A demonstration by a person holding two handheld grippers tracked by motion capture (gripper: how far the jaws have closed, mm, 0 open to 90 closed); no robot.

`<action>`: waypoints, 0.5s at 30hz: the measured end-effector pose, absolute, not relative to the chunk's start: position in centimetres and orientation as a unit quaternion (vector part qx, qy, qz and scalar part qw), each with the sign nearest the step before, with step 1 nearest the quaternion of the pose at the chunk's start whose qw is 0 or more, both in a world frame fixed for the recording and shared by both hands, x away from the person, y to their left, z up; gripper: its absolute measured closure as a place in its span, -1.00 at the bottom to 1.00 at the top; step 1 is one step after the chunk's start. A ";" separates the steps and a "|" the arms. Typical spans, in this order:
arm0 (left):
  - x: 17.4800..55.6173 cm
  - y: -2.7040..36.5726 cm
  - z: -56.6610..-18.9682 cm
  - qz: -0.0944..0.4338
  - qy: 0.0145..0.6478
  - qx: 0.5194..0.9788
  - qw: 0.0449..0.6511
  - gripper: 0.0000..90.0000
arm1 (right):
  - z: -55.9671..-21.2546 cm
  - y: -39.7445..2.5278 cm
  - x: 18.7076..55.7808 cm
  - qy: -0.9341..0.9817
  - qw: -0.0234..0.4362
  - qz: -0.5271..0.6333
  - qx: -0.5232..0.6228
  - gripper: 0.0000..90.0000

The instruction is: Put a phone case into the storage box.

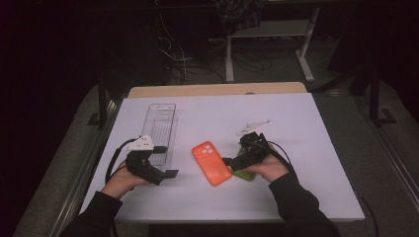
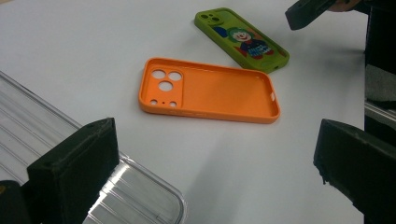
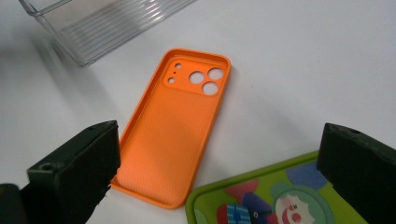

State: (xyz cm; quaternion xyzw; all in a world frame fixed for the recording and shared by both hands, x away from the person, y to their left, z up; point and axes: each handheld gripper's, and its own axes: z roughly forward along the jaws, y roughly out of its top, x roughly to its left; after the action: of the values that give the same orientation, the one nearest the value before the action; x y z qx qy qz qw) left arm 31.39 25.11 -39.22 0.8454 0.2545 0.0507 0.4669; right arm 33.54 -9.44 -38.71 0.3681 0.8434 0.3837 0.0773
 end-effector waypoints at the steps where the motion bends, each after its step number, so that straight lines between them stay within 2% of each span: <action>1: 31.4 25.1 -39.2 0.050 0.254 0.845 0.467 -1.00 | -38.7 -9.3 33.6 0.843 0.078 0.385 0.366 -1.00; 15: 31.4 25.0 -39.3 0.049 0.254 0.846 0.466 -1.00 | -38.8 -6.8 35.0 0.846 0.080 0.374 0.371 -1.00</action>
State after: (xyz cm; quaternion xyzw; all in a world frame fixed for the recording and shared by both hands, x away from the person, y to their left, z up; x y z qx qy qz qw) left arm 31.42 25.04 -39.34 0.8461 0.2537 0.0490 0.4661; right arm 34.99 -6.81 -38.84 0.3714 0.8460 0.3742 0.0797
